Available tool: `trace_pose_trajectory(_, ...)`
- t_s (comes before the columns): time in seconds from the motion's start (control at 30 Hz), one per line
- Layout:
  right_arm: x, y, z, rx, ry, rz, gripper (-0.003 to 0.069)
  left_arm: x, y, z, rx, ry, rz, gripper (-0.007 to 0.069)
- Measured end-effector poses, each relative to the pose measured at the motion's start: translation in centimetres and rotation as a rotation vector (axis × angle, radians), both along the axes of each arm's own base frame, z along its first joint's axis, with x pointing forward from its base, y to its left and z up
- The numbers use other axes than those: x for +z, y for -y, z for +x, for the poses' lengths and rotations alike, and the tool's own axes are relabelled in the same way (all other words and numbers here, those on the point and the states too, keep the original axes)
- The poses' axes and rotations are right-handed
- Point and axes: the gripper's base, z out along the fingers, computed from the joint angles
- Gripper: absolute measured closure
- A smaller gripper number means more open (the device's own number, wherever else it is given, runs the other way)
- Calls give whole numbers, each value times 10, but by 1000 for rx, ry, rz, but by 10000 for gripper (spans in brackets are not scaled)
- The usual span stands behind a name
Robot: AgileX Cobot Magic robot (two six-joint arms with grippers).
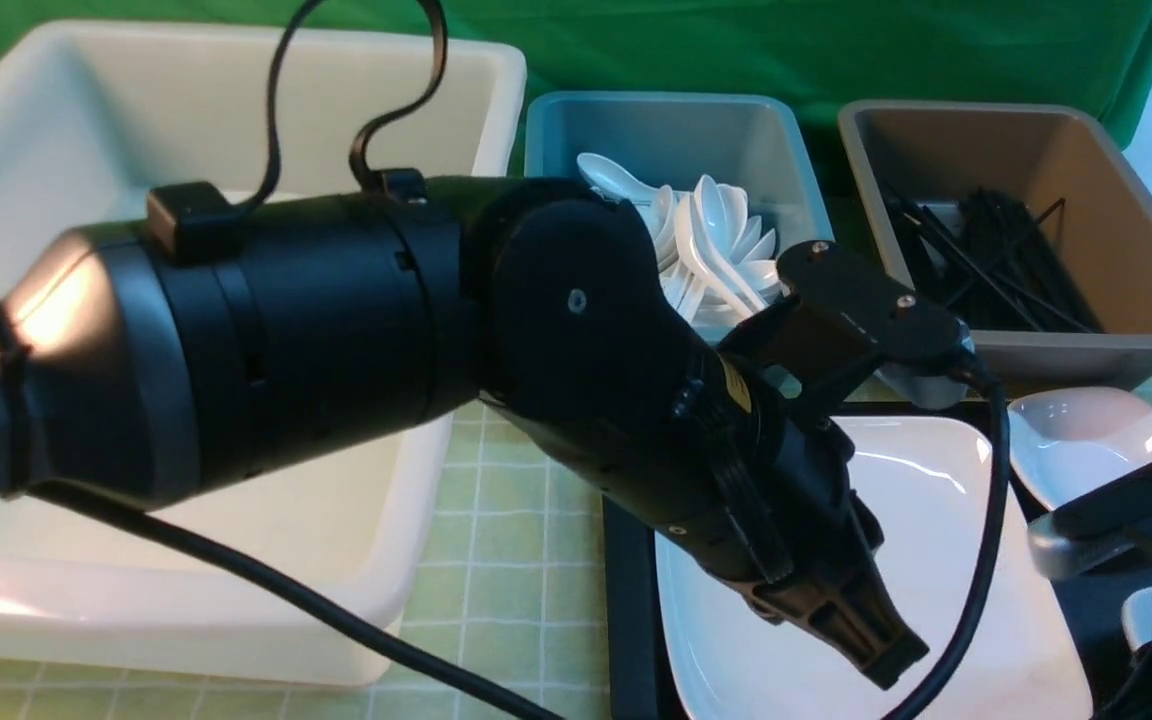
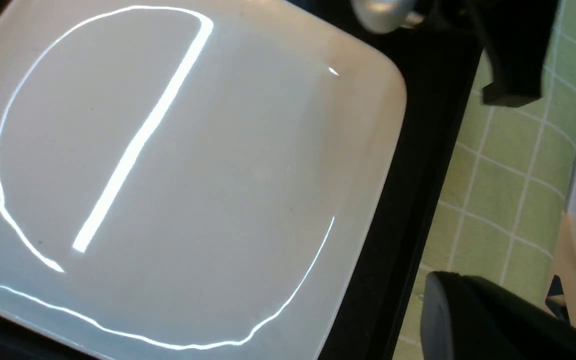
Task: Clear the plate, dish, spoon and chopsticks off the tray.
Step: Use the right arm to grab a small plate from the dinner plate, then use the right arm to put the small plate into the large storage box on the left
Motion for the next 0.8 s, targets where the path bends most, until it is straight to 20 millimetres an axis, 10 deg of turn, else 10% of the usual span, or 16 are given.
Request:
trace_pose_trajectory(0.2, 100, -1, -15, -49, 233, 132, 633, 41, -24, 17, 137, 56, -83, 643)
trace_pose_trajectory(0.4, 217, -42, -1, 127, 483, 549, 633, 107, -113, 42, 426, 193, -169, 643)
trace_pose_trajectory(0.57, 242, -106, 33, 332, 477, 675, 633, 136, -195, 37, 674, 242, -170, 643)
trace_pose_trajectory(0.8, 219, -238, 72, 584, 384, 724, 633, 130, -285, 12, 1035, 259, -153, 643)
